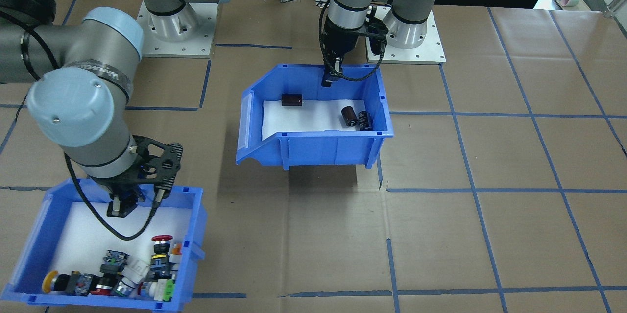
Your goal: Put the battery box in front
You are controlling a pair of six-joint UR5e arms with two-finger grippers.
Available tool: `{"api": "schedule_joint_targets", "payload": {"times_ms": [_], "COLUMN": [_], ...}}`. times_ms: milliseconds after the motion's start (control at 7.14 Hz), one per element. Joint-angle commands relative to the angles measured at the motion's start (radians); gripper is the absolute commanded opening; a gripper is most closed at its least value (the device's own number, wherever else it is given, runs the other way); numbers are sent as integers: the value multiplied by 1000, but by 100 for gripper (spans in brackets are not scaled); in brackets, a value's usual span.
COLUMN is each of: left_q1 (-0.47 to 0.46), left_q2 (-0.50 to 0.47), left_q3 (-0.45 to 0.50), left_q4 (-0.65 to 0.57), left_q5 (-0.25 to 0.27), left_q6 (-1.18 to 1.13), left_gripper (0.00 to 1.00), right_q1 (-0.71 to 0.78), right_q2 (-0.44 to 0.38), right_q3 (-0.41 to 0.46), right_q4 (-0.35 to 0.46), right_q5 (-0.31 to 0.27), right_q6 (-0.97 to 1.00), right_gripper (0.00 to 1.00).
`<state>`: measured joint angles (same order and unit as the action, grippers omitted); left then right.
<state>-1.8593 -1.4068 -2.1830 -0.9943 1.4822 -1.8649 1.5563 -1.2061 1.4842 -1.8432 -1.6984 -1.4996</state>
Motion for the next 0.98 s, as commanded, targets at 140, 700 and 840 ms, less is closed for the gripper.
{"api": "schedule_joint_targets", "payload": {"times_ms": [140, 700, 840], "left_q1": [95, 74, 51], "left_q2": [-156, -461, -524], "left_q3": [157, 446, 507], "left_q4": [-32, -15, -6], "left_q5": [-8, -62, -62], "left_q6": [96, 92, 90], "left_gripper": [0, 2, 2], "right_q1": [-126, -206, -243], "right_q2": [-156, -331, -334], "right_q3": [161, 343, 355], "right_q4": [-24, -34, -34], "right_q5": [3, 3, 23], "right_q6": [-121, -298, -359], "right_gripper": [7, 7, 7]}}
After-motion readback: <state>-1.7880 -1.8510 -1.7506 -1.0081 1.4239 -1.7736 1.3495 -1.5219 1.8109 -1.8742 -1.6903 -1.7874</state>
